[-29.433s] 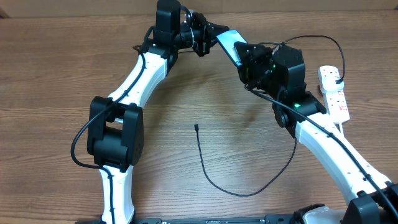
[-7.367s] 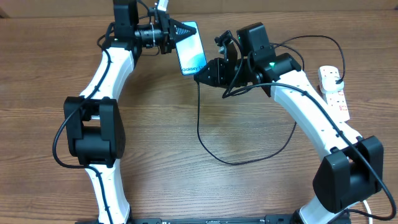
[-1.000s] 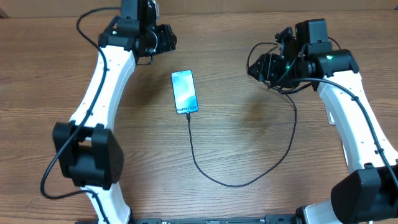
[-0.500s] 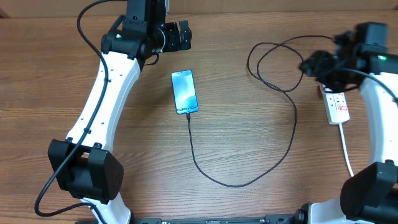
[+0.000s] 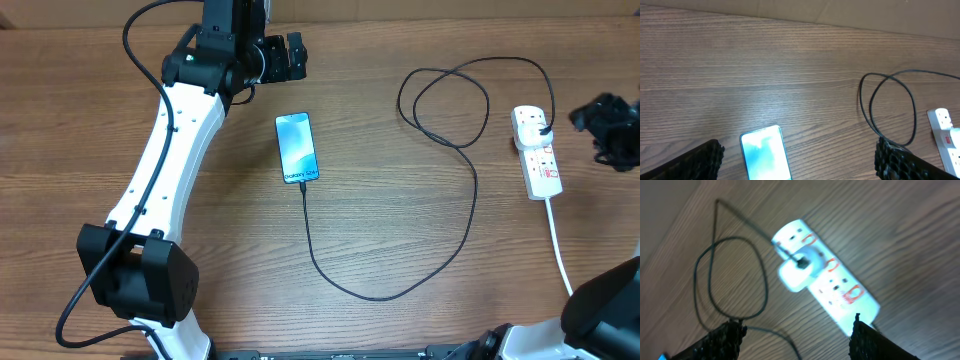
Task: Plug charger to phone and switch on socket
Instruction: 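Open the left gripper, lift it off the phone, move right arm toward power strip, then position the right gripper over the orange switch beside the charger plug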
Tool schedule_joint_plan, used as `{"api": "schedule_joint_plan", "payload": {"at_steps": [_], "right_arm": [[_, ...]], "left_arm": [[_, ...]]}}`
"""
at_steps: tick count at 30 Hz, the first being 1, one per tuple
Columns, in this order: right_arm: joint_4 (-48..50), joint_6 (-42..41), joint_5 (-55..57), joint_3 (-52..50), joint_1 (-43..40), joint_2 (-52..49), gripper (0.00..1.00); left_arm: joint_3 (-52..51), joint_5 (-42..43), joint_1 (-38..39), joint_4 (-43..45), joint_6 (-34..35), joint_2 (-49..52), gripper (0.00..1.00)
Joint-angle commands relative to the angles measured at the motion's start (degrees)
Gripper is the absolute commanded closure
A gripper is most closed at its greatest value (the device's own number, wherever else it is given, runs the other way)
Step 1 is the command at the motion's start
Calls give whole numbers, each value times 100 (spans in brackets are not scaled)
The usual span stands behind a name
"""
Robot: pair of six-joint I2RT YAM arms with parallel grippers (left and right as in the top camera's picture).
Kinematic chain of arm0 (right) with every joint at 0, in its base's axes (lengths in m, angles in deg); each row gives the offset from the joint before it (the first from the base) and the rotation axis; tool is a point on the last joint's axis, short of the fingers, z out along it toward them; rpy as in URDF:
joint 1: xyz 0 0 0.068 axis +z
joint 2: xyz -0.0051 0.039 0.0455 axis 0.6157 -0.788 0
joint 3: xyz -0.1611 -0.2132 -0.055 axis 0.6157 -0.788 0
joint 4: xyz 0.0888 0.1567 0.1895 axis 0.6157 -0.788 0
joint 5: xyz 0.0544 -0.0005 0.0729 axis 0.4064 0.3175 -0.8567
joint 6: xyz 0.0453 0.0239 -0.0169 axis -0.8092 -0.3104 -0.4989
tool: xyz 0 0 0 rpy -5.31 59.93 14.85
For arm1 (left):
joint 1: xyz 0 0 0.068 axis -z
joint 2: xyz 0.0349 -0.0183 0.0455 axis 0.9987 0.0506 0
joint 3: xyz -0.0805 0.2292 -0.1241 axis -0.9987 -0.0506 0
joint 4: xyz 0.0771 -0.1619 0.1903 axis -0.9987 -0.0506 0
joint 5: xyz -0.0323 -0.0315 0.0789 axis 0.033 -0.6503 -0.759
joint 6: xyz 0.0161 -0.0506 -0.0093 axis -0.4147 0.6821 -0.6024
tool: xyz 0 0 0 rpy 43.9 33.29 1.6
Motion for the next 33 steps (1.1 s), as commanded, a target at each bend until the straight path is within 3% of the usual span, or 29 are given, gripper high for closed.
{"api": "schedule_joint_plan", "payload": {"at_steps": [1, 2, 3, 9, 23, 33], "right_arm": [[116, 2, 59, -9, -138, -337, 44], [173, 20, 59, -9, -155, -402, 59], [249, 17, 57, -9, -173, -490, 65], [470, 17, 59, -9, -173, -911, 85], [511, -125, 120, -15, -173, -1718, 96], [560, -315, 96, -35, -170, -1945, 96]], "left_arm": [[120, -57, 4, 17, 33, -31, 0], [120, -57, 4, 17, 33, -31, 0], [120, -57, 4, 17, 33, -31, 0], [120, -57, 4, 17, 33, -31, 0], [120, -57, 4, 17, 33, -31, 0], [120, -57, 4, 17, 33, -31, 0]]}}
